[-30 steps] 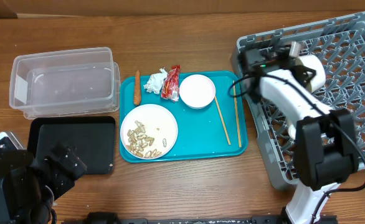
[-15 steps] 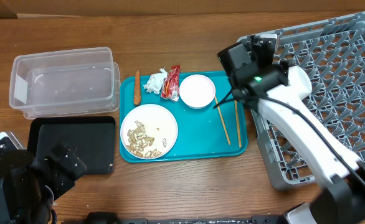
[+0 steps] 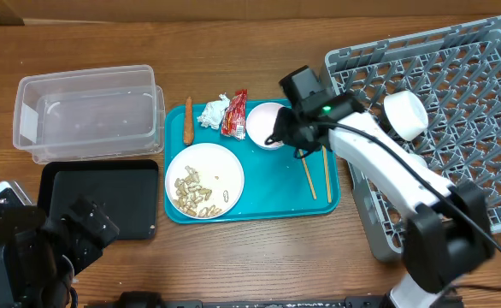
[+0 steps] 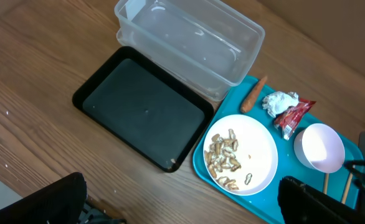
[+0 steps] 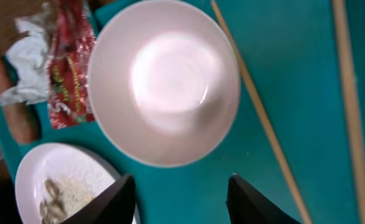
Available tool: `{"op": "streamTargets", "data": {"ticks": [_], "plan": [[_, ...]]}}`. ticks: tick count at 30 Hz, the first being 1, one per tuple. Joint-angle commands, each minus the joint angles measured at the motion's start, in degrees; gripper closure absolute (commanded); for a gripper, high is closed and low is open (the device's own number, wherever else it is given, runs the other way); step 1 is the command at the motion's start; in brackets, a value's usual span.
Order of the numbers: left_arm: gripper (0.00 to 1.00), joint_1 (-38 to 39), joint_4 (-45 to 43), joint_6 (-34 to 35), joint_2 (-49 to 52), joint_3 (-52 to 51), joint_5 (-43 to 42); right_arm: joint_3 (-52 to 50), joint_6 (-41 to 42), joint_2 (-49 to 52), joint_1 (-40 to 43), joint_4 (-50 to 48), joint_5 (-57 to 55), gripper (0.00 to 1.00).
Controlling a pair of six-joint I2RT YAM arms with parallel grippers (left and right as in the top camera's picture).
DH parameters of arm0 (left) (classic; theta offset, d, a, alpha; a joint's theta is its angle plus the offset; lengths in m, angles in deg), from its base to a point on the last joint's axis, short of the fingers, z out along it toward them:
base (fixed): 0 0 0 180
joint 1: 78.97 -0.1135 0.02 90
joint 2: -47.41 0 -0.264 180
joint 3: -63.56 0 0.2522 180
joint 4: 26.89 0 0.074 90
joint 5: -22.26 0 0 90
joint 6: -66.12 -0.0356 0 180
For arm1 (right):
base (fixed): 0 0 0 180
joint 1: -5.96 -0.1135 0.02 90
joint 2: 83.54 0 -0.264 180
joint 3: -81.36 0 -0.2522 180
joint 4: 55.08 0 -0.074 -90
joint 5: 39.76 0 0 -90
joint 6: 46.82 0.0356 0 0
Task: Sort waste into correct bins and load items into the dishwasher
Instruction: 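Grasp the pink bowl rim with the right gripper, then carry the pink bowl to the rack's back right and release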
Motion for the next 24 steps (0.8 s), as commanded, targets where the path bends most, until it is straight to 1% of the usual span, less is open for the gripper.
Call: {"op": "streamTargets", "data": {"ticks": [1,4,7,10,11,13,14,16,22,24], "plan": [[0.00,0.39,-0.09,0.74,-0.02,-0.33,1.01,-0.39,6.32,3.15,0.57,-2.10,1.64,0.49],[0.00,0.39,-0.09,0.74,-0.02,-0.33,1.01,-0.39,8.85,5.77,0.59,-2.99,1.55,0.49],[0.00,0.39,-0.09,0.74,-0.02,-0.33,1.01,-0.39,10.62,8.63,0.66,-2.86,0.57,0.52],[0.00,0.39,-0.11,0.74,-0.02,-0.33,1.01,-0.39,10.54,9.79,0.85,-2.99,0.13,0.67],[0.00,0.39,-0.09,0.74,-0.02,-0.33,1.01,-0.39,10.32,9.79,0.87,-2.99,-0.09,0.78],[0.00,0.39,-0.09,0.74,-0.02,-0.33,1.01,-0.33,9.64,9.29,0.85,-2.99,-0.48,0.92],[0.00,0.39,-0.09,0.74,-0.02,-0.33,1.01,-0.20,8.15,8.76,0.85,-2.93,-0.48,0.96],[0.00,0.39,-0.09,0.74,-0.02,-0.33,0.98,0.50,5.25,7.13,0.85,-1.81,-1.90,0.96],[0.00,0.39,-0.09,0.74,-0.02,-0.33,1.01,2.91,-0.33,-0.44,0.87,2.25,-12.79,0.96],[0.00,0.39,-0.09,0.74,-0.02,-0.33,1.01,3.02,-1.62,-3.58,1.09,2.99,-20.24,0.96]]}}
